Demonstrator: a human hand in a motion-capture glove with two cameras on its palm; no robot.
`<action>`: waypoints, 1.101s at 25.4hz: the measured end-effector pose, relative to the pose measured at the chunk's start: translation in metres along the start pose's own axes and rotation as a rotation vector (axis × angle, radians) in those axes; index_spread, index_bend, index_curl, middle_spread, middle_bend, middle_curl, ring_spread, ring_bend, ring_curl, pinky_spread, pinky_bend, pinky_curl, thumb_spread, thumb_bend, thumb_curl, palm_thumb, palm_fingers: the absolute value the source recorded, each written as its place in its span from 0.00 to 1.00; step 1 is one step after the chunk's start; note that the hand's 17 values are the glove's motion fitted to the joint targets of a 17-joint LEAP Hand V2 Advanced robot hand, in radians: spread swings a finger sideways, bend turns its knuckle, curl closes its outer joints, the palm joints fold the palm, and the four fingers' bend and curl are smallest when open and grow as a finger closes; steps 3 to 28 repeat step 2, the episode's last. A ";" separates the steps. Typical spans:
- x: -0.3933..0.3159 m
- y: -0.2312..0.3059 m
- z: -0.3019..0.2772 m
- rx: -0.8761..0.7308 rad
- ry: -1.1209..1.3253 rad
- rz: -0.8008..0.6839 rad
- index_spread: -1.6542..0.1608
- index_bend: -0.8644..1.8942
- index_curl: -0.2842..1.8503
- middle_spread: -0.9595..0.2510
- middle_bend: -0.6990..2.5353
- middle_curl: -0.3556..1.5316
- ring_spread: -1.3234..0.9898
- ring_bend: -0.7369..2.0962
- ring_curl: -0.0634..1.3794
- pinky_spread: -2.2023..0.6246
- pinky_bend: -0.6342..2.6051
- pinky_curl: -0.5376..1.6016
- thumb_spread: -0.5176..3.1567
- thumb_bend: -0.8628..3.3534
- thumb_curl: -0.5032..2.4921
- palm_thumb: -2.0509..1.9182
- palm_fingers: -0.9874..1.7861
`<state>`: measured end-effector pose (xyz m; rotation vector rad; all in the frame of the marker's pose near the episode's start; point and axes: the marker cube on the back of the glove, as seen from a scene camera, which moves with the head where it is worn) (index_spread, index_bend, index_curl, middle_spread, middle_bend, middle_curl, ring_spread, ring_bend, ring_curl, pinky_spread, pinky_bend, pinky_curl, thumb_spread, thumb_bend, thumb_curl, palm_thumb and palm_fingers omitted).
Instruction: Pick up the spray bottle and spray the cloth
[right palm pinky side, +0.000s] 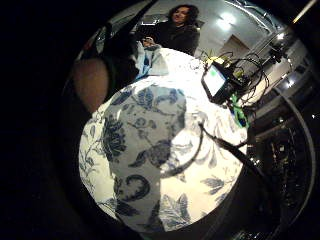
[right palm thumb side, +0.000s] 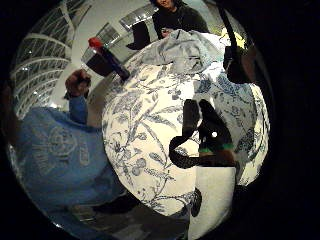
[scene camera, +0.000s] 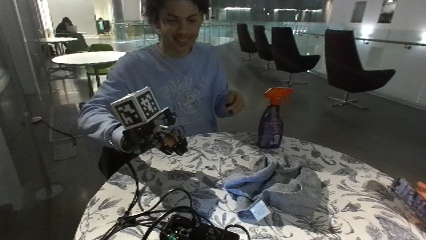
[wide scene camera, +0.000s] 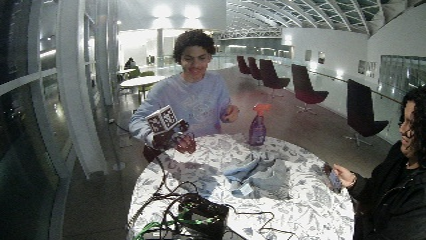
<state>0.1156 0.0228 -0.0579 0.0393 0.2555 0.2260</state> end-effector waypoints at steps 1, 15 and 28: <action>-0.001 -0.001 0.000 -0.002 -0.001 -0.003 0.78 0.39 0.33 0.74 0.31 0.44 0.57 0.37 0.29 0.86 0.23 0.34 0.45 0.20 0.34 0.72 0.70; -0.002 -0.002 0.000 -0.003 -0.001 -0.005 0.78 0.39 0.33 0.74 0.31 0.43 0.57 0.37 0.29 0.86 0.23 0.34 0.45 0.20 0.33 0.72 0.70; -0.002 -0.002 0.000 -0.003 -0.001 -0.005 0.78 0.39 0.33 0.74 0.31 0.43 0.57 0.37 0.29 0.86 0.23 0.34 0.45 0.20 0.33 0.72 0.70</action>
